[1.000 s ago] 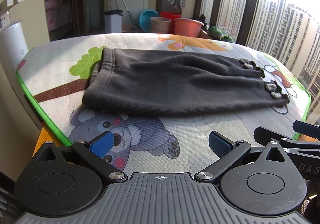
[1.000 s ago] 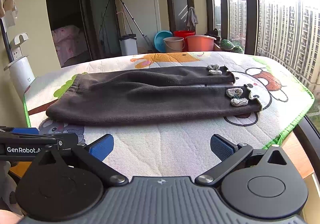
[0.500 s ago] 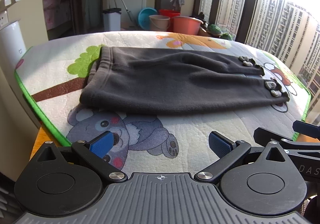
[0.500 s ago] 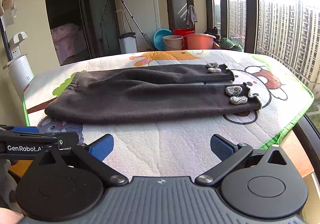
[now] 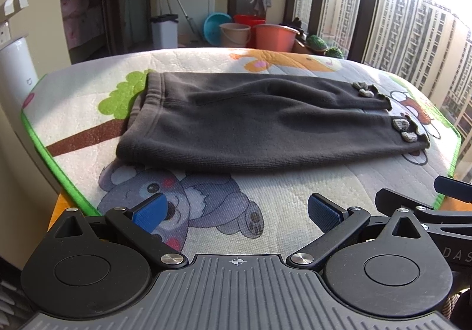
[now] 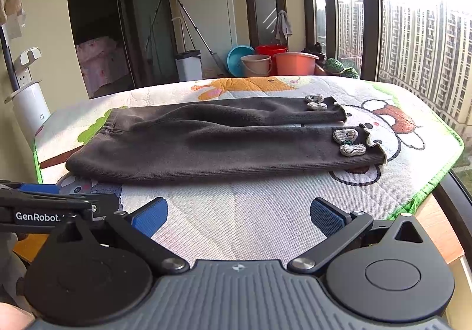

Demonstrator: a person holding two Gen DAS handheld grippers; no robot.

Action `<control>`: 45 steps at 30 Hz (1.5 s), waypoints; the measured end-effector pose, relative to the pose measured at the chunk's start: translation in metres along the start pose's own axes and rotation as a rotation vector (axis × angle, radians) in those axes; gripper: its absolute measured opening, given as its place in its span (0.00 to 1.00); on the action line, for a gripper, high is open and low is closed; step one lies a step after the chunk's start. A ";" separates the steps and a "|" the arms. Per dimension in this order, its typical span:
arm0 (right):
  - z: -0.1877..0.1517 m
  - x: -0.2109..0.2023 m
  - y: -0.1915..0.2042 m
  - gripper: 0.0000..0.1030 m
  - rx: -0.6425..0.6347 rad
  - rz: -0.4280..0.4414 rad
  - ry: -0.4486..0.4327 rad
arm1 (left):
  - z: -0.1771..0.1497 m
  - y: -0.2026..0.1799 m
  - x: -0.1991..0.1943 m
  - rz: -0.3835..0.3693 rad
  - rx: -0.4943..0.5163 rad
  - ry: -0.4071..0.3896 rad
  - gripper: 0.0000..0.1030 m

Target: Fold clothes

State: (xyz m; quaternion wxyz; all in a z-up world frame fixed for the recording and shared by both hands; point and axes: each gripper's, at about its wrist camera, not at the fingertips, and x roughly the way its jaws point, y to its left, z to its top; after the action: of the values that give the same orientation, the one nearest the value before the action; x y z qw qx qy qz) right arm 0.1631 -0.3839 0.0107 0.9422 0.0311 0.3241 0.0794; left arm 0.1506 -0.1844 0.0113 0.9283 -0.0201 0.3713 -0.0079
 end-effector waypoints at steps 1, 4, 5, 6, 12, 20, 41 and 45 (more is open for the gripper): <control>0.000 0.000 0.000 1.00 0.001 0.000 -0.001 | 0.000 0.000 0.000 0.000 0.000 0.000 1.00; 0.000 -0.001 0.000 1.00 0.000 0.001 -0.003 | 0.002 0.000 0.000 0.000 0.000 -0.001 1.00; 0.000 -0.001 -0.001 1.00 0.001 0.001 -0.001 | 0.002 0.000 0.001 -0.001 -0.001 0.000 1.00; 0.000 0.000 -0.001 1.00 0.002 0.002 0.001 | 0.001 0.000 0.001 -0.001 -0.001 0.002 1.00; -0.001 0.000 -0.001 1.00 0.004 0.005 0.005 | 0.001 0.000 0.002 -0.002 -0.003 0.007 1.00; -0.002 0.002 -0.001 1.00 0.010 0.011 0.015 | 0.000 0.002 0.002 -0.005 -0.009 0.018 1.00; 0.053 0.055 -0.039 1.00 0.110 -0.065 -0.024 | 0.067 0.018 0.034 -0.095 -0.101 -0.125 1.00; 0.076 0.083 -0.049 1.00 0.160 -0.075 -0.060 | 0.087 0.015 0.053 -0.060 -0.099 -0.178 1.00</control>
State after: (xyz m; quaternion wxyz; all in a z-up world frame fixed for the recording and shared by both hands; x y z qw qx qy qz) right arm 0.2811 -0.4184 0.0147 0.9484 0.0962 0.3018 0.0167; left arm 0.2488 -0.1682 0.0374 0.9548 -0.0775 0.2867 -0.0155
